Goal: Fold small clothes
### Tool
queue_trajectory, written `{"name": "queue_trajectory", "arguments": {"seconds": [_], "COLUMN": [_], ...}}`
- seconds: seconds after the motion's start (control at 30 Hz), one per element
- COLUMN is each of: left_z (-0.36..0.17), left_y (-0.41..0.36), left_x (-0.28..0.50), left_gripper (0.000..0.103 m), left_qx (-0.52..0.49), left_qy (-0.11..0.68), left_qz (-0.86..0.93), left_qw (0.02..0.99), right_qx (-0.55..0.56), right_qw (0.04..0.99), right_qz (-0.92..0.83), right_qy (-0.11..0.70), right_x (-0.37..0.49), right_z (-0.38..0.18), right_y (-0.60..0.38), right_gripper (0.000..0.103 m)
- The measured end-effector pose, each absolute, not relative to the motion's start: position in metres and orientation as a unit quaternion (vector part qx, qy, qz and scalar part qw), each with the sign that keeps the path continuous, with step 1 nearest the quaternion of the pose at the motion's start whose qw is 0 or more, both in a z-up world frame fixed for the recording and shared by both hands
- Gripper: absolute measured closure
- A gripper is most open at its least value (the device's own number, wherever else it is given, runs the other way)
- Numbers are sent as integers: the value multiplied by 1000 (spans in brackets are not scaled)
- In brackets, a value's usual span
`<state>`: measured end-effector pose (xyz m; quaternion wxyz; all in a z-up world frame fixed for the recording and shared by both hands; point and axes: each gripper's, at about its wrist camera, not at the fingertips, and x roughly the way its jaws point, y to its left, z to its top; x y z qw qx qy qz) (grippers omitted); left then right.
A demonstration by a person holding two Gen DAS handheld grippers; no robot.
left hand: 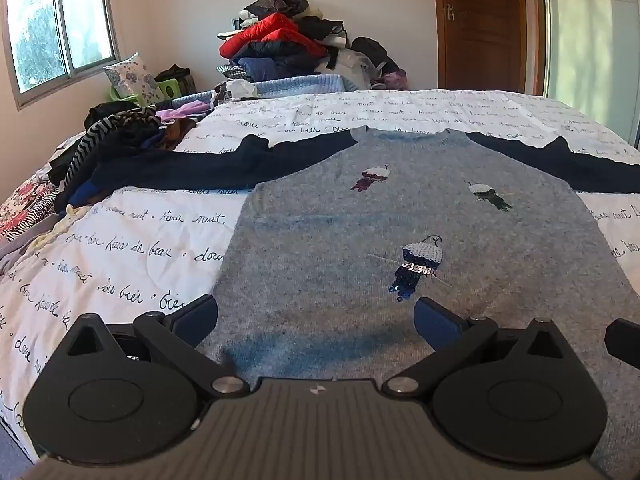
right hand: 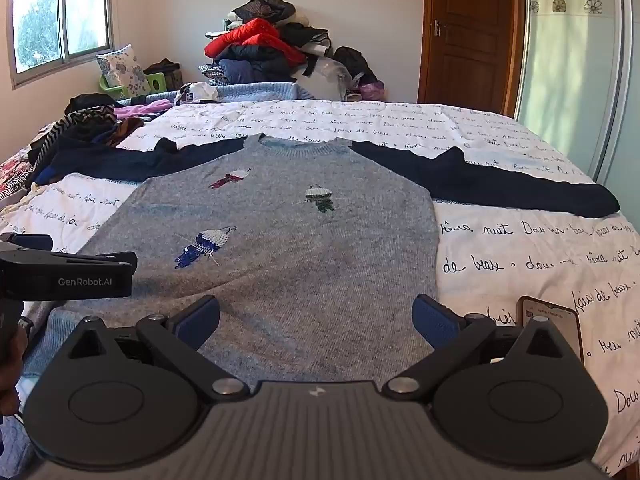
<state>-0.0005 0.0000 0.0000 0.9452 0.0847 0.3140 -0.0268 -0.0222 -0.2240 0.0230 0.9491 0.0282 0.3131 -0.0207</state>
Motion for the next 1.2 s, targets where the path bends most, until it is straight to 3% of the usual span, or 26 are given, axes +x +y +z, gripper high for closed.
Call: {"name": "queue_trajectory", "arguments": {"seconds": [0.47, 0.83, 1.2], "left_z": [3, 70, 33], "left_y": [6, 65, 14], "left_x": [5, -16, -9], "left_gripper": [0, 0, 0], "left_qx": [98, 69, 73], "left_qy": [363, 301, 350], "left_qz": [-2, 53, -24], "left_qw": [927, 950, 934], "right_qx": [37, 54, 36], "right_qw": [950, 954, 955], "right_qz": [-20, -15, -12], "right_qy": [310, 294, 293], "right_x": [-27, -26, -25], "right_z": [24, 28, 30], "right_y": [-223, -229, -224], "right_gripper": [0, 0, 0]}}
